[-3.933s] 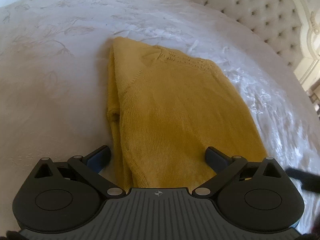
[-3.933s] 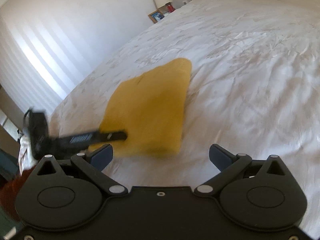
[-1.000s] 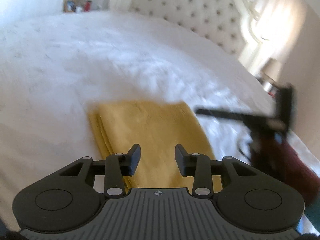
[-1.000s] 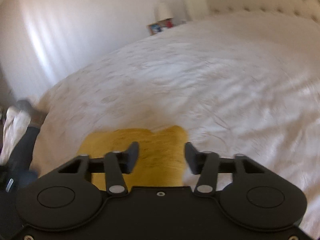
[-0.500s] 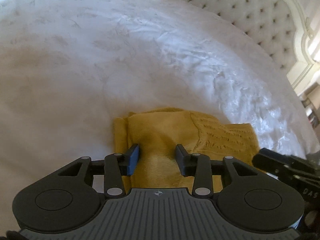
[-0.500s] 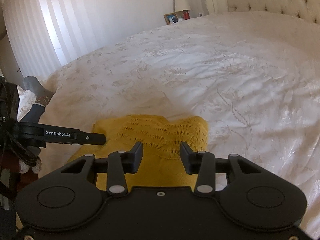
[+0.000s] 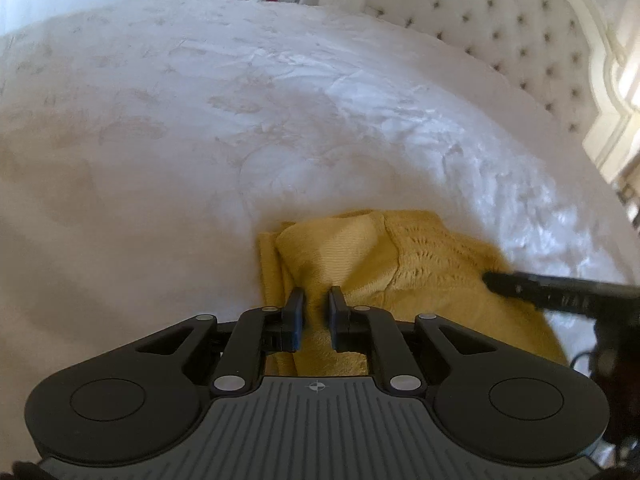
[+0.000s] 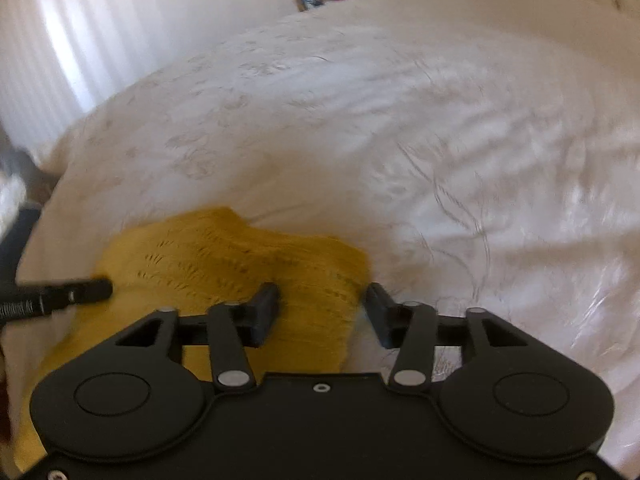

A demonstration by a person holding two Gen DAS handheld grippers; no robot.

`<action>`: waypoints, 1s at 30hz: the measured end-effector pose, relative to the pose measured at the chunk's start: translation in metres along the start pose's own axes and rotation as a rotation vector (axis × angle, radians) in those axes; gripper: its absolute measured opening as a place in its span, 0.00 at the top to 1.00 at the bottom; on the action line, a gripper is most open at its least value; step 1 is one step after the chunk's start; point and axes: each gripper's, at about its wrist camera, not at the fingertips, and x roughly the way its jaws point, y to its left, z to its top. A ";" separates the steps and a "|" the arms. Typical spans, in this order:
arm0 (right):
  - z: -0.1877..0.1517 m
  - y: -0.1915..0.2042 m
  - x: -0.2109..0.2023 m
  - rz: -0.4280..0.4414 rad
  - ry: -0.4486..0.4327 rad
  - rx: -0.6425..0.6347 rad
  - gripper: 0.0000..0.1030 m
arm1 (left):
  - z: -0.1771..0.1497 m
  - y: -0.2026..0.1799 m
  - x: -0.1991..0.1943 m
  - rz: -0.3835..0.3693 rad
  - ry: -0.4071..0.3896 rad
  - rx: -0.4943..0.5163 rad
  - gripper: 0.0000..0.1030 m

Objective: Fold small clothes

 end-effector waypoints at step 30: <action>-0.028 0.023 -0.051 -0.024 -0.048 -0.025 0.35 | 0.024 -0.009 -0.021 0.007 -0.048 0.188 0.58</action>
